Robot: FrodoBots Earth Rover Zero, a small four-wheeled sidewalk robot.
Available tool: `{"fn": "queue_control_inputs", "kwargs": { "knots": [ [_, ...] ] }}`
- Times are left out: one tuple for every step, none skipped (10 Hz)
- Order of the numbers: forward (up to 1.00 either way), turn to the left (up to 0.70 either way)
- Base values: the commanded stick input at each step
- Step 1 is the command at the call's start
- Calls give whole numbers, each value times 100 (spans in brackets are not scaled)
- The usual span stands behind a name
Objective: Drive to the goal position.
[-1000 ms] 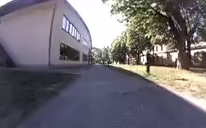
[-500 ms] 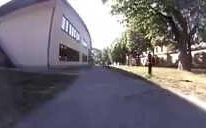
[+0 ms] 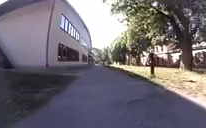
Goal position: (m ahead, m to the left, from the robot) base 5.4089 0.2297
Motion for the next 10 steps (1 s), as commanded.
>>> {"fn": "queue_control_inputs", "kwargs": {
  "knots": [
    [45, 0],
    [45, 0],
    [45, 0],
    [45, 0],
    [45, 0],
    [45, 0],
    [45, 0],
    [45, 0],
    [45, 0],
    [45, 0]
  ]
}}
